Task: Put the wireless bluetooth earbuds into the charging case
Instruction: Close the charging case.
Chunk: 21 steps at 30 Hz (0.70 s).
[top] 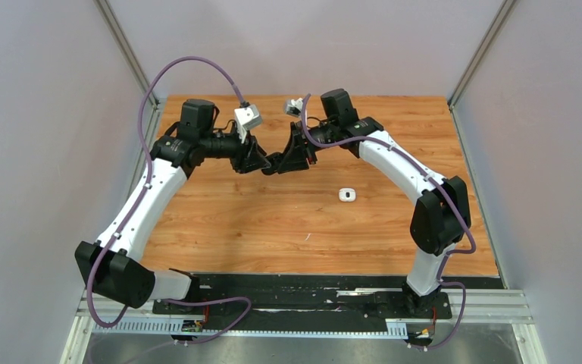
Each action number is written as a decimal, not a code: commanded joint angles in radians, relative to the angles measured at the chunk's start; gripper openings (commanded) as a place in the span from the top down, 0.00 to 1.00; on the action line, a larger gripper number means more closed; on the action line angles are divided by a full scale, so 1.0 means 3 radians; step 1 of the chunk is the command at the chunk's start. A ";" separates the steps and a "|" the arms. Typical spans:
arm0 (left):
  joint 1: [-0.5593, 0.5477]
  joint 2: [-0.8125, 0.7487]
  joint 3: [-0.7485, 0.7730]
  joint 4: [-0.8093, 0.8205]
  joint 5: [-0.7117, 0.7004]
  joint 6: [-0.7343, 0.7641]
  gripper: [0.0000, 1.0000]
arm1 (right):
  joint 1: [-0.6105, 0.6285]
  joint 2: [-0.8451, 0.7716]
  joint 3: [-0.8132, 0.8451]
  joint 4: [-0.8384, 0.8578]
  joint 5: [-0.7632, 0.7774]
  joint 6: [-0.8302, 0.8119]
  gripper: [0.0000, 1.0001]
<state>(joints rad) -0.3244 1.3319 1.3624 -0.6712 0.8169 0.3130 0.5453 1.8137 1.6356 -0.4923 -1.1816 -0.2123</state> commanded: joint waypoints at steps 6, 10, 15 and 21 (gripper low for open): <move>-0.0038 -0.0016 0.0343 -0.0386 0.0394 0.0190 0.32 | 0.0028 -0.0085 0.0116 0.0047 -0.0068 -0.0052 1.00; -0.0037 -0.0006 0.0262 -0.0346 0.0422 0.0141 0.30 | 0.0028 -0.0049 0.0167 0.0051 -0.0067 -0.0017 1.00; -0.0130 -0.0089 0.0065 -0.0190 0.0387 0.0062 0.30 | 0.0012 -0.0024 0.0171 0.0103 -0.0105 0.0054 1.00; -0.0270 -0.0233 0.0060 -0.0267 0.0447 0.0234 0.35 | -0.0036 0.0025 0.0105 0.0369 -0.0038 0.0504 1.00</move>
<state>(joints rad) -0.3679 1.3308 1.3727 -0.7429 0.9047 0.3450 0.5503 1.8145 1.6417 -0.4931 -1.1847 -0.1589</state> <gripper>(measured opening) 0.661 0.282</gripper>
